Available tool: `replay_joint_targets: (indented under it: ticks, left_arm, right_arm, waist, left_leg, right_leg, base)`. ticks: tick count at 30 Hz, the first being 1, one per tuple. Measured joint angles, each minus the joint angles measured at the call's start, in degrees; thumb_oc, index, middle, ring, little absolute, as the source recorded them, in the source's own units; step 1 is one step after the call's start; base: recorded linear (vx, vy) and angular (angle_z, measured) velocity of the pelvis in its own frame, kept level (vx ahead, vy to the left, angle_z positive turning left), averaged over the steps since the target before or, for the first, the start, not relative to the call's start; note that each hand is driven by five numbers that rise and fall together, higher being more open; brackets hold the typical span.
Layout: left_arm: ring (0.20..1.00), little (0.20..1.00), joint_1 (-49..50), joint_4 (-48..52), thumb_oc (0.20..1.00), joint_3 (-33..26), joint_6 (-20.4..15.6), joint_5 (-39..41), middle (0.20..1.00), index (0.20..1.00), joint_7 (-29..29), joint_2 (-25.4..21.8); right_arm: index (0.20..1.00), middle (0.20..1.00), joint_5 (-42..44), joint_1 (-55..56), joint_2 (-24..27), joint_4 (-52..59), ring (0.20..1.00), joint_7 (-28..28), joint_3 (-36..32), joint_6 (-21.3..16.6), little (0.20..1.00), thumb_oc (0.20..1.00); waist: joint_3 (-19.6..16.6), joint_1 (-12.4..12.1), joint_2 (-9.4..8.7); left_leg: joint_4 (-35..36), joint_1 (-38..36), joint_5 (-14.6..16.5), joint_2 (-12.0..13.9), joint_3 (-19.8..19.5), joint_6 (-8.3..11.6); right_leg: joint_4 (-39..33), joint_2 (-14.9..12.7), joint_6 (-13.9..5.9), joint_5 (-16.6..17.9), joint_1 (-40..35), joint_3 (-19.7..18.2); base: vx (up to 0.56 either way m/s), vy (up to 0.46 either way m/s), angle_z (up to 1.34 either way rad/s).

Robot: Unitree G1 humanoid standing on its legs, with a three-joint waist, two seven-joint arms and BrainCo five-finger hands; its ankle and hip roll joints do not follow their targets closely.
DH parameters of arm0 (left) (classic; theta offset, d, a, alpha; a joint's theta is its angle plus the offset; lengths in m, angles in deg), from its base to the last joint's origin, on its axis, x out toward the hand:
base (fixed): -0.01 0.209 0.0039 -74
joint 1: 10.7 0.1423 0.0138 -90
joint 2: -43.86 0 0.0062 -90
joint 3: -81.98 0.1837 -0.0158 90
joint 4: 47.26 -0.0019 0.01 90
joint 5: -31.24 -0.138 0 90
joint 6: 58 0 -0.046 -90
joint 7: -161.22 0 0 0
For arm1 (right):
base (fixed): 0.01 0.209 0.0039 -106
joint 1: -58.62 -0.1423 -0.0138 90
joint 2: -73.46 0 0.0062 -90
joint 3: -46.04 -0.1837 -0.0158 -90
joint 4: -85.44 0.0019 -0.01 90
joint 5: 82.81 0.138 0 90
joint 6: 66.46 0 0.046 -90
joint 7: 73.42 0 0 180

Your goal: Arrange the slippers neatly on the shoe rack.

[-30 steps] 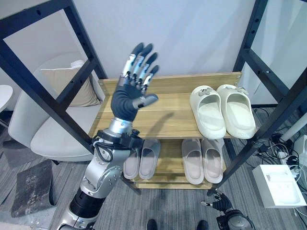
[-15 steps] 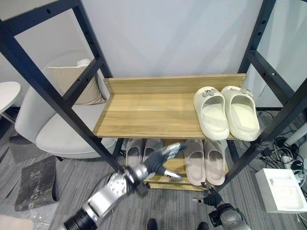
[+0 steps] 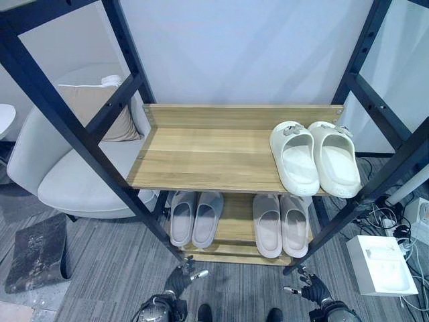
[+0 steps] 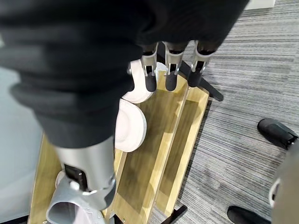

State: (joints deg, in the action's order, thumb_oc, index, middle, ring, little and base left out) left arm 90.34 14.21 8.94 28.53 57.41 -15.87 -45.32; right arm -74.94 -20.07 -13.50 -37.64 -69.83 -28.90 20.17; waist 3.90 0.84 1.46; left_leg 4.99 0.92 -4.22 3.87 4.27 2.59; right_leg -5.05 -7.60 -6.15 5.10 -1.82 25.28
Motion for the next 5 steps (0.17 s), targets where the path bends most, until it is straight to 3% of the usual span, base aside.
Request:
replay_joint_targets:
  ticks: [5]
  left_arm:
    - [1.000, 1.000, -0.41, 0.25, 1.000, -1.89, -1.00, -0.10, 1.000, 1.000, 1.97, 0.10]
  right_arm:
    - [1.000, 1.000, -0.07, -2.24, 0.02, 0.08, 1.000, 1.17, 0.05, 0.00, 1.000, 1.000]
  waist:
    - [-0.48, 0.09, 0.50]
  left_leg:
    - [-0.06, -0.12, -0.06, -0.01, 0.15, 0.07]
  right_leg:
    - [-0.01, -0.01, 0.00, 0.01, 0.00, -0.10]
  base:
    - [0.00, 0.000, 0.00]
